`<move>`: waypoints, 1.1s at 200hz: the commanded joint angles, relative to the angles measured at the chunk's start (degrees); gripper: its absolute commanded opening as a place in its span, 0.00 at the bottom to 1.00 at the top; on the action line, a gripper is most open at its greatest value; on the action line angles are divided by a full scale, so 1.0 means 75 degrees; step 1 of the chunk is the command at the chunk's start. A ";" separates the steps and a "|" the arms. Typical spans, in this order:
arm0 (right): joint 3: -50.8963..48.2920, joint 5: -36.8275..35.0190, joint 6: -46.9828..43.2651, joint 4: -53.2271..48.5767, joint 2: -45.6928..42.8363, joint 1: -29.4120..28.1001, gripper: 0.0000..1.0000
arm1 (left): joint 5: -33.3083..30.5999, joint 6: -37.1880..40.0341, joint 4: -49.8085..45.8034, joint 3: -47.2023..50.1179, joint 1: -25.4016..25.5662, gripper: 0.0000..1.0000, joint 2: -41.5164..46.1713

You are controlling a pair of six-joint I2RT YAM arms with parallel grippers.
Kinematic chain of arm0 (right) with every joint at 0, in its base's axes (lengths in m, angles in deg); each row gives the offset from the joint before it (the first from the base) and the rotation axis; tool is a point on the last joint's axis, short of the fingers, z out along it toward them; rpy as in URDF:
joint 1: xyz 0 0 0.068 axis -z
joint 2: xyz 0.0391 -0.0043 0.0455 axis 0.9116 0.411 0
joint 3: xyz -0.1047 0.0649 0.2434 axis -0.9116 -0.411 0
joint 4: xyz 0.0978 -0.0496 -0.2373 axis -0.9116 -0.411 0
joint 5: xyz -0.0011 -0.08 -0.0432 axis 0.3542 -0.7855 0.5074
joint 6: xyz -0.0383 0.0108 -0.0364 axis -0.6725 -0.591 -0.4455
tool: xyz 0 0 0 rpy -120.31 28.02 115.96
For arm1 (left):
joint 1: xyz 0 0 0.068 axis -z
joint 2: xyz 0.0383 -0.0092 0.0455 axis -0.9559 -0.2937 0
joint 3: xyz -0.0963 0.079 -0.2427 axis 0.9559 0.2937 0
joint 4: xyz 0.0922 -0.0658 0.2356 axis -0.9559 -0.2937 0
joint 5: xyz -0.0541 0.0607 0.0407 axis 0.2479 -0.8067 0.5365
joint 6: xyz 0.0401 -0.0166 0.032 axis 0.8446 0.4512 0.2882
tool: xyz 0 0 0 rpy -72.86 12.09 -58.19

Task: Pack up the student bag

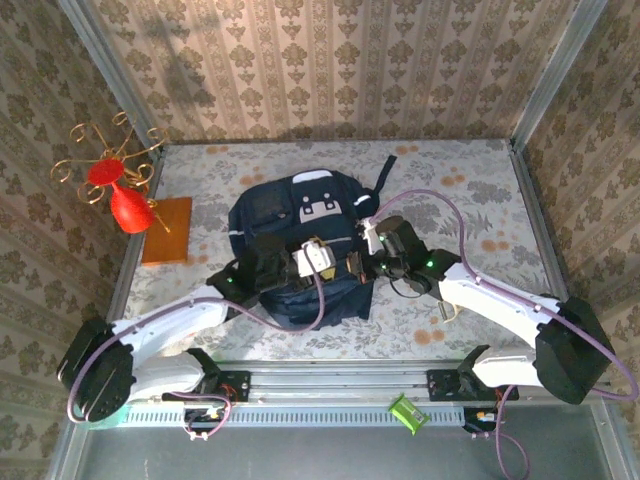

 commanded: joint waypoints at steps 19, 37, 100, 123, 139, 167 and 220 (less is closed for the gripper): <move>-0.0076 0.0388 -0.0254 0.0655 -0.0409 -0.0243 0.00 | -0.0276 0.0643 -0.0818 -0.0783 0.0156 0.47 -0.0832; -0.0142 0.0212 -0.0255 0.0600 -0.0445 -0.0231 0.00 | -0.0261 0.0669 -0.0862 -0.0679 0.0065 0.39 -0.0729; 0.0208 -0.1309 -0.0119 -0.0752 -0.0178 0.0329 0.00 | 0.0816 0.0949 -0.0766 0.0161 -0.0633 0.00 0.0340; 0.0399 -0.2064 -0.0021 -0.1222 -0.0006 0.0511 0.00 | 0.1526 0.0941 -0.0186 0.0605 -0.0969 0.00 0.0680; 0.0582 -0.2471 0.0026 -0.1406 0.0170 0.0539 0.00 | 0.1827 0.0951 0.0017 0.0733 -0.1134 0.00 0.0712; 0.0932 -0.2701 0.0108 -0.1599 0.0628 0.0718 0.00 | 0.2373 0.1053 0.0220 0.0869 -0.1357 0.00 0.0755; 0.1871 -0.2380 0.0390 -0.1592 0.2069 0.1384 0.00 | 0.3852 0.1093 0.0799 0.0979 -0.1880 0.00 0.0612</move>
